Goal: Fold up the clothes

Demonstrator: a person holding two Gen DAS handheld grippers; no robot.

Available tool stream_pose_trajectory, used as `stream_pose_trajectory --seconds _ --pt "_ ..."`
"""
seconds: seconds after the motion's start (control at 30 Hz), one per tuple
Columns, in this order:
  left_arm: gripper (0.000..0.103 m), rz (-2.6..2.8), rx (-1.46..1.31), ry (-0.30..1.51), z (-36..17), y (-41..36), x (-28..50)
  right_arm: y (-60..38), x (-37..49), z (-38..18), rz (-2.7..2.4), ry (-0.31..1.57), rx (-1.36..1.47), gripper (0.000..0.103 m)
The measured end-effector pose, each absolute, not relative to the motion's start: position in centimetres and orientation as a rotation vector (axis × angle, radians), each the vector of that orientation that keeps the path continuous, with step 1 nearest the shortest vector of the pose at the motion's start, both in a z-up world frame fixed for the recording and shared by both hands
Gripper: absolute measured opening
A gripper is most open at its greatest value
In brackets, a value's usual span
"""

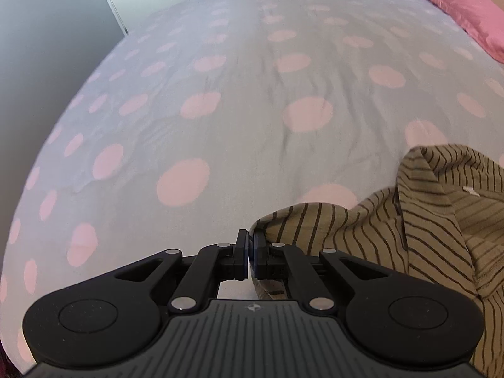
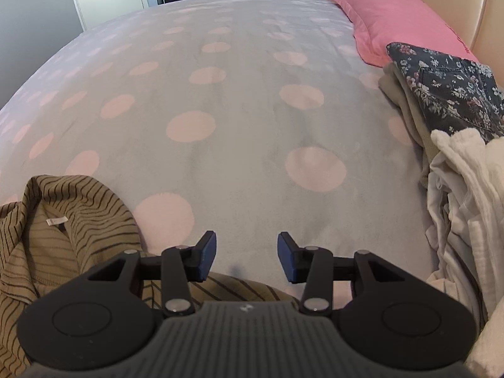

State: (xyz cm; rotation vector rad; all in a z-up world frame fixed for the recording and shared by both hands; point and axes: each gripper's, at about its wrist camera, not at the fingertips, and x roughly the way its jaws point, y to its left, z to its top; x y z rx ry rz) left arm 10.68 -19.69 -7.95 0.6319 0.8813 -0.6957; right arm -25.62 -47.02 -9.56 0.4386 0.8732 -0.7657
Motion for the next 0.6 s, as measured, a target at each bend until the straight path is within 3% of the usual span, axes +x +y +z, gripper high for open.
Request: stream_pose_trajectory --seconds 0.1,0.43,0.53,0.6 --pt "0.000 -0.687 0.646 0.902 -8.3 -19.7 10.8 -47.1 -25.9 -9.9 -0.756 0.892 0.417 0.060" --pt "0.000 -0.661 0.716 0.919 -9.6 -20.2 10.7 -45.8 -25.2 -12.9 -0.616 1.114 0.304 0.057" --pt "0.000 -0.661 0.732 0.918 -9.7 -20.4 10.6 -45.7 -25.3 -13.4 -0.604 1.126 0.315 0.047" --pt "0.000 -0.666 0.735 0.915 -9.6 -20.6 10.5 -45.6 -25.2 -13.0 -0.610 1.125 0.309 0.018"
